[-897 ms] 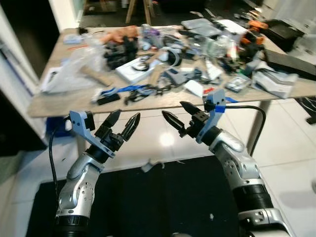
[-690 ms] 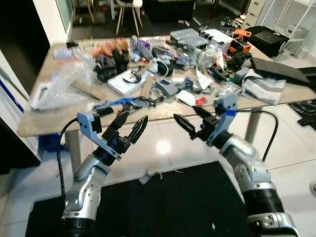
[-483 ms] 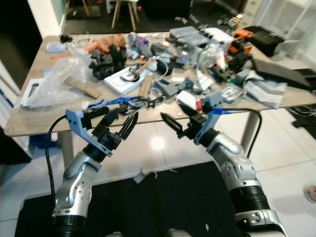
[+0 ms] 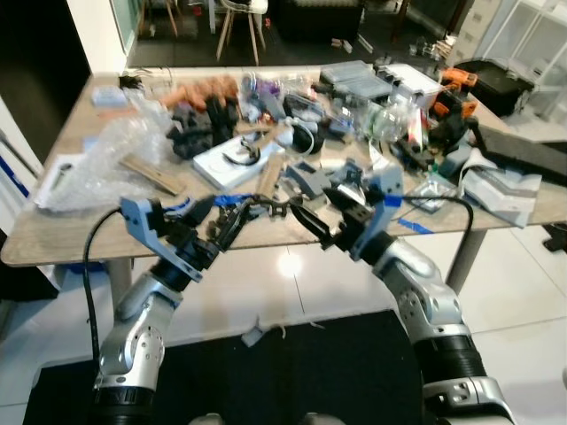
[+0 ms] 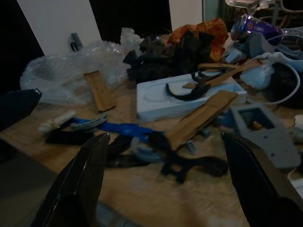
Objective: Picking trash to rubbish bin
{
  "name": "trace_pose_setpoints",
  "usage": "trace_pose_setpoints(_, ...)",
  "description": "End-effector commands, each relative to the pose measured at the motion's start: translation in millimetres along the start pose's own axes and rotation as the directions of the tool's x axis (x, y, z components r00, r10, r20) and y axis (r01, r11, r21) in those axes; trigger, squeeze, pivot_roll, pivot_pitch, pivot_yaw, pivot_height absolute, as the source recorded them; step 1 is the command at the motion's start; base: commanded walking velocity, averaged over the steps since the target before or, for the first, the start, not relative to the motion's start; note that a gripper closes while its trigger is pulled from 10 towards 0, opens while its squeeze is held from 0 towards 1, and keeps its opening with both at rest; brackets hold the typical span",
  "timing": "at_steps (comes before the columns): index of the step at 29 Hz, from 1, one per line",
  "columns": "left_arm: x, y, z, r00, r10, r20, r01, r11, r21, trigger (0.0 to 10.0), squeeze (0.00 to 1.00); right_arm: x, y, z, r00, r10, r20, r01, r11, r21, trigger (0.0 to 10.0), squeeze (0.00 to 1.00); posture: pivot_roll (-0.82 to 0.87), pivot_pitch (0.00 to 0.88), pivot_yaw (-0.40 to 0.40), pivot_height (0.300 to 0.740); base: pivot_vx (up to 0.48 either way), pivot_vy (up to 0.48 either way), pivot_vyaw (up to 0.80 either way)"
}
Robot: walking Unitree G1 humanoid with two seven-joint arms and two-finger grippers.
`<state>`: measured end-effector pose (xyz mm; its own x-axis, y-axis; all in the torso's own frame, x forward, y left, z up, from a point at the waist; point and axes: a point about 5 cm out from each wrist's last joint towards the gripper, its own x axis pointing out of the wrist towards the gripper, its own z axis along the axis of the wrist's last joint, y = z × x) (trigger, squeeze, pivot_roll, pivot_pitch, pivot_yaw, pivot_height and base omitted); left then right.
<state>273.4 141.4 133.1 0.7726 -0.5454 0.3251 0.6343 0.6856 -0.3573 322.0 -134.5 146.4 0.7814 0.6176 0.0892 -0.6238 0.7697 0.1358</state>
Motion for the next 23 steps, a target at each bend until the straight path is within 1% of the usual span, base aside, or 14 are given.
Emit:
trace_pose_setpoints(1,-0.5,-2.0,-2,1.0,-0.02,-0.023,0.021,1.0,0.008,10.0,0.0,-3.1,-4.4,-1,1.0,-0.017,-0.016,0.017,1.0,-0.005,10.0,0.0,-0.01,0.0,-0.027,0.74,0.319,0.0,0.0)
trace_pose_setpoints(3,-1.6,-1.6,-4,0.998,-0.03,-0.047,0.032,0.999,0.033,10.0,0.0,-3.1,-4.6,-1,1.0,-0.019,-0.018,0.019,1.0,-0.004,10.0,0.0,-0.01,0.0,-0.027,0.74,0.311,0.0,0.0)
trace_pose_setpoints(7,-2.4,-1.4,-4,0.997,-0.045,-0.064,0.048,0.998,0.05,10.0,0.0,-3.1,-5.5,-1,0.999,-0.024,-0.025,0.024,1.0,-0.004,10.0,0.0,-0.01,0.0,-0.027,0.74,0.312,0.0,0.0)
trace_pose_setpoints(8,-4.0,-1.2,-2,0.995,-0.06,-0.077,0.065,0.996,0.065,10.0,0.0,-3.3,-6.2,-2,0.999,-0.027,-0.034,0.027,1.0,-0.006,10.0,0.0,-0.01,0.0,-0.027,0.74,0.307,0.0,-0.74)
trace_pose_setpoints(13,-6.8,0.7,1,0.992,-0.076,-0.096,0.085,0.992,0.089,10.0,0.0,-3.8,-7.9,-2,0.999,-0.035,-0.041,0.035,0.999,-0.013,10.0,0.0,-0.01,0.0,-0.027,0.74,0.305,0.0,-0.75)
trace_pose_setpoints(16,-9.8,2.4,4,0.989,-0.092,-0.12,0.106,0.987,0.117,10.0,0.0,-4.9,-11.7,0,0.997,-0.056,-0.044,0.054,0.997,-0.046,10.0,0.0,-0.01,0.0,-0.027,0.74,0.294,0.0,0.0)
trace_pose_setpoints(22,-12.7,3.2,6,0.983,-0.117,-0.142,0.136,0.982,0.132,10.0,0.0,-6.7,-17.9,3,0.995,-0.079,-0.055,0.075,0.994,-0.075,10.0,0.0,-0.01,0.0,-0.027,0.74,0.289,0.0,0.0)
trace_pose_setpoints(23,-14.6,2.8,7,0.979,-0.133,-0.156,0.155,0.978,0.137,10.0,0.0,-7.9,-20.9,3,0.994,-0.09,-0.069,0.084,0.992,-0.089,10.0,0.0,-0.01,0.0,-0.031,0.74,0.285,0.0,0.0)
